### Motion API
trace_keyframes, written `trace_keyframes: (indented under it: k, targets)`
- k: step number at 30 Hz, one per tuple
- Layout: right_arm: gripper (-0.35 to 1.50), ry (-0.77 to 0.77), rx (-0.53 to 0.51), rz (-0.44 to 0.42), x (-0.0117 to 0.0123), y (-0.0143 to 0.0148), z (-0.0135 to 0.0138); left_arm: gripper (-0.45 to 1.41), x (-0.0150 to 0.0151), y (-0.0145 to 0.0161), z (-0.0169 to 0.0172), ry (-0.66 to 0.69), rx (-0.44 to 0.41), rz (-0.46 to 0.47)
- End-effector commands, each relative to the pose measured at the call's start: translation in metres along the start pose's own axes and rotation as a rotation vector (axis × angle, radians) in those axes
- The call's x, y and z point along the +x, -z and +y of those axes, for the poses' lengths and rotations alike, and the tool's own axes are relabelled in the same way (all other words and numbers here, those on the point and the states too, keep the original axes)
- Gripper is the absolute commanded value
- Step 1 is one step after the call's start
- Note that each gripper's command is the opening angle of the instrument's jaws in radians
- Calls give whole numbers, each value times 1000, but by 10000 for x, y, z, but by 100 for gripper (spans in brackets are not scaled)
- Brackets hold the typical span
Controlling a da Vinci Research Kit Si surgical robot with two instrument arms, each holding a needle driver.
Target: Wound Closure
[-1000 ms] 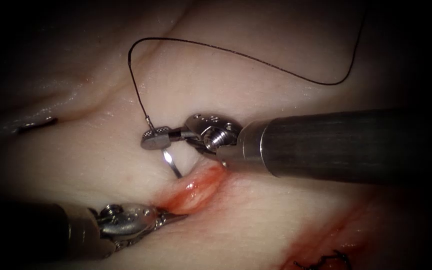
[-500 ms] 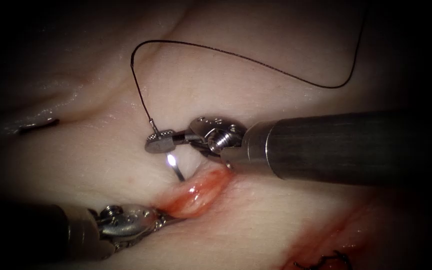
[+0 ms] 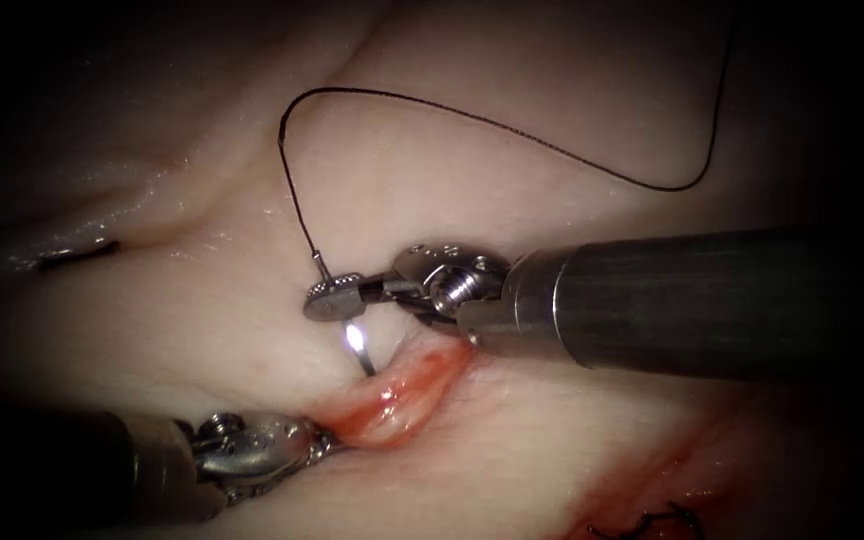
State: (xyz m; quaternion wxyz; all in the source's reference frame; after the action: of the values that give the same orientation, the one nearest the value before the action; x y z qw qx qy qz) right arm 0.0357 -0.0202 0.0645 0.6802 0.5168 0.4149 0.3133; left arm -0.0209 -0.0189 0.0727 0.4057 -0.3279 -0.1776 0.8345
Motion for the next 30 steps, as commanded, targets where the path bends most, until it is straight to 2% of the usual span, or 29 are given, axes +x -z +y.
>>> trace_keyframes:
  k: [1,14,30]
  targets:
    - [-35,-12,-1,-3,-1,-10,4,-5,-5,-7,4,1,-2,-2]
    - [-35,-49,12,-75,-10,-9,-2,-5,-6,-7,4,1,0,-2]
    - [-35,-79,14,-105,-19,-7,-15,-6,-5,-5,4,2,-1,-2]
